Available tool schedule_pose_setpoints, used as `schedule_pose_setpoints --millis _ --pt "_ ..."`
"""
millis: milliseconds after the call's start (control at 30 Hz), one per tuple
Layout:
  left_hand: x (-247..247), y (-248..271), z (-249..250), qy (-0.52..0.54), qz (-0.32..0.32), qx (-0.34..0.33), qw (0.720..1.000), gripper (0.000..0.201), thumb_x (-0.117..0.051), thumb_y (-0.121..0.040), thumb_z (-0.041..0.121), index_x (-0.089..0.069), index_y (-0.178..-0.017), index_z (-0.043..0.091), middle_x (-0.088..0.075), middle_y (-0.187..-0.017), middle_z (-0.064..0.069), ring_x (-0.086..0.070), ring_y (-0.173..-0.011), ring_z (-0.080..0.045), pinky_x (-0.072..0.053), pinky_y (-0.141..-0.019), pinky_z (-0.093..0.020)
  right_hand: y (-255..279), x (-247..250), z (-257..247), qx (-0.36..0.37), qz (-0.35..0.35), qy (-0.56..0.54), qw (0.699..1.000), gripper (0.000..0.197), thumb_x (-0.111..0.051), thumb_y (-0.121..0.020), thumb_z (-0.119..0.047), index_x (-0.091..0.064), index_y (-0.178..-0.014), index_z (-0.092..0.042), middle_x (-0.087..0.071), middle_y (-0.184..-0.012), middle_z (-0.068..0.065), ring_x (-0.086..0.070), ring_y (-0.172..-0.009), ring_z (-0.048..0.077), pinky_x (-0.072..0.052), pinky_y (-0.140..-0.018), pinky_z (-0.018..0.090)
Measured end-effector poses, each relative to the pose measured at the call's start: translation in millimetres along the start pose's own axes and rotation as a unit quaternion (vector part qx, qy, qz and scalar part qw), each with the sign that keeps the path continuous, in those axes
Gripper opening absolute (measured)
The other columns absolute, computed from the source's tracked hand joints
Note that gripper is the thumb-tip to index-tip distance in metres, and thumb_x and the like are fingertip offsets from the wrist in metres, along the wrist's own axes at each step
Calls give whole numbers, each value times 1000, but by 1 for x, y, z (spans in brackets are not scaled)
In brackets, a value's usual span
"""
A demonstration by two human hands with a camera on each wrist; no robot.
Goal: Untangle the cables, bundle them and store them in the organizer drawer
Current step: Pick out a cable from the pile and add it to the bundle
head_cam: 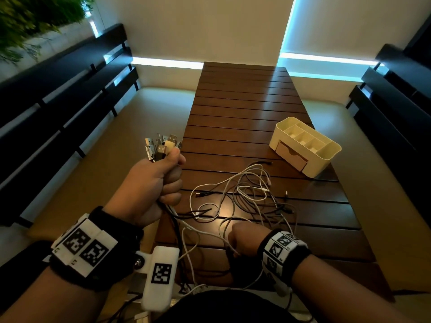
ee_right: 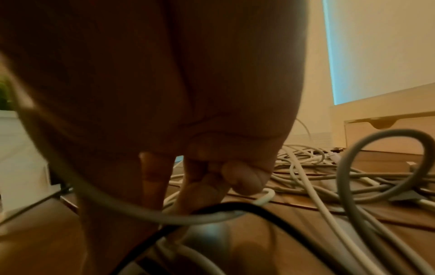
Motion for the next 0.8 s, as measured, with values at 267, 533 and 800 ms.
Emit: schedule_pose_setpoints --millis 267,533,800 --pt "8 -3 2 2 10 -5 1000 27 -45 -101 33 -55 -85 13 -20 -51 5 -17 -37 -6 -20 -33 -15 -5 20 17 -55 18 39 998 24 -50 -97 -23 -64 -106 -5 -61 -100 13 -59 -89 30 -51 -80 38" --pt "4 -6 3 -2 14 -2 1000 26 -46 -100 33 -55 -86 13 -21 -52 5 -18 -37 -6 -21 -32 -16 3 10 31 -34 -47 25 998 33 -69 -88 -35 -68 -116 -19 -63 -121 5 -58 -110 25 -50 -88 34" --pt "11 -11 1 -5 19 -8 1000 26 -46 -100 34 -54 -87 14 -22 -51 6 -18 -36 -5 -21 -34 -15 46 78 50 43 229 -386 893 22 -57 -95 -43 -71 -98 -26 -68 -92 -2 -59 -79 13 -50 -75 29"
Point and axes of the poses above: each hand's wrist, its own y-axis away from the middle knuckle, its own x-axis out of the back of the hand, z = x × y, the point moved 10 cm from there along -y, towards the middle knuckle
